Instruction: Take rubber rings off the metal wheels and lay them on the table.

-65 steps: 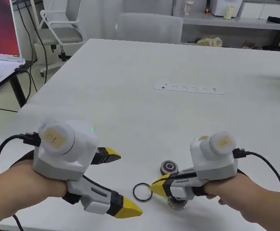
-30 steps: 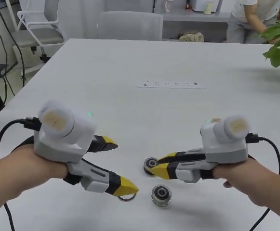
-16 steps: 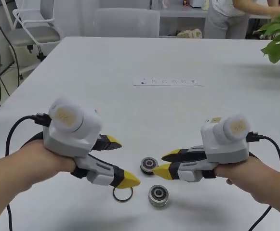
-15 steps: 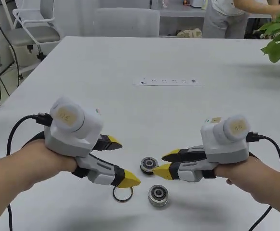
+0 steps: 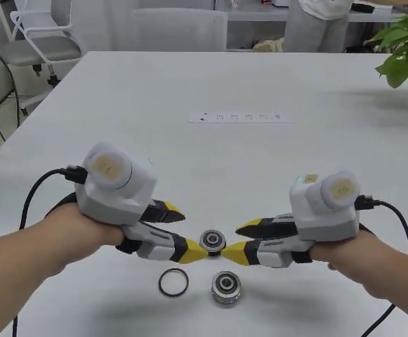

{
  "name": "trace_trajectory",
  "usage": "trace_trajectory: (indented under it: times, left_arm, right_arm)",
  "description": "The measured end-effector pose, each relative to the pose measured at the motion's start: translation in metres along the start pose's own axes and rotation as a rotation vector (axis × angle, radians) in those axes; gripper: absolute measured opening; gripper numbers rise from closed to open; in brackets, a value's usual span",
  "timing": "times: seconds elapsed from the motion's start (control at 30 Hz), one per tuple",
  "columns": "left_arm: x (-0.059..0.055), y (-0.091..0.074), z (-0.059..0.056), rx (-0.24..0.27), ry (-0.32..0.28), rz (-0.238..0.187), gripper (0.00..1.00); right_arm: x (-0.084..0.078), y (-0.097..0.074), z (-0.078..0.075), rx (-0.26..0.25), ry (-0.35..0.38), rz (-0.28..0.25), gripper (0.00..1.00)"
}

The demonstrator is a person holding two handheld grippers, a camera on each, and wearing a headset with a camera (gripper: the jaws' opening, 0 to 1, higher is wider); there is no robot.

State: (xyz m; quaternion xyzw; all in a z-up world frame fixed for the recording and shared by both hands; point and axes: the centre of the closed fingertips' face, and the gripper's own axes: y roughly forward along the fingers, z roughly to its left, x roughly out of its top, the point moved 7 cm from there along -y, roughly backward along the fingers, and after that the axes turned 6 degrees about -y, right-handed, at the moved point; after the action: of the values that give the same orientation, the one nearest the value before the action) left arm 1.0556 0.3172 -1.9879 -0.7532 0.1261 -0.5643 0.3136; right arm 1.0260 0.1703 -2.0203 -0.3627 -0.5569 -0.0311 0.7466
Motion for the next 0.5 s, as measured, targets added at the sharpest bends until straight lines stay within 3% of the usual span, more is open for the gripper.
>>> trace_trajectory:
  times: [0.23,0.5]
  left_arm:
    - [0.003,0.014,0.0,-0.014,-0.02,-0.004,0.33]
    - [-0.001,0.026,0.003,-0.015,-0.009,0.029,0.28]
  right_arm:
    - [0.0,0.001,-0.001,0.0,0.003,0.0,0.32]
    - [-0.004,0.001,-0.001,-0.002,0.001,0.006,0.32]
